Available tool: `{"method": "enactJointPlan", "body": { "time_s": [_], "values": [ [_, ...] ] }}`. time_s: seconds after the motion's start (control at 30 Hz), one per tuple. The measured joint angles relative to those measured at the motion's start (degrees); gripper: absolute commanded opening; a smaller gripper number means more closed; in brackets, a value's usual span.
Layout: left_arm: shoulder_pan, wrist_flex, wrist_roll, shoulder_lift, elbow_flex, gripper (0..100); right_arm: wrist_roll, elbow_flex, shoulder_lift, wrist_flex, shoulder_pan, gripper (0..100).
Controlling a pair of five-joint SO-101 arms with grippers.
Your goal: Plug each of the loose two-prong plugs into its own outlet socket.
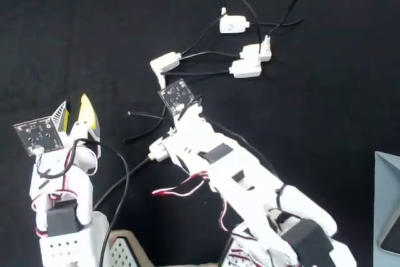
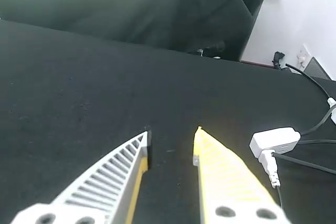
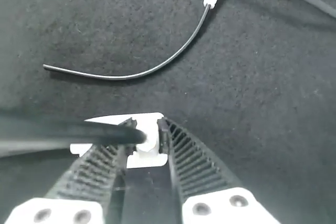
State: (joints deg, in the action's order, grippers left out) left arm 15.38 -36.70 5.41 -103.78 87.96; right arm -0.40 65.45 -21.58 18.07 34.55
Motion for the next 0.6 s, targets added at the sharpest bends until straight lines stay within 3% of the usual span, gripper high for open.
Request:
{"method": "enactJointPlan", "body": {
  "time_s": [0.6],
  "values": [
    [0.0, 0.0, 0.0, 0.0, 0.0, 15, 3.7, -1.8, 4.3, -0.5, 0.1, 1.1]
  ]
}}
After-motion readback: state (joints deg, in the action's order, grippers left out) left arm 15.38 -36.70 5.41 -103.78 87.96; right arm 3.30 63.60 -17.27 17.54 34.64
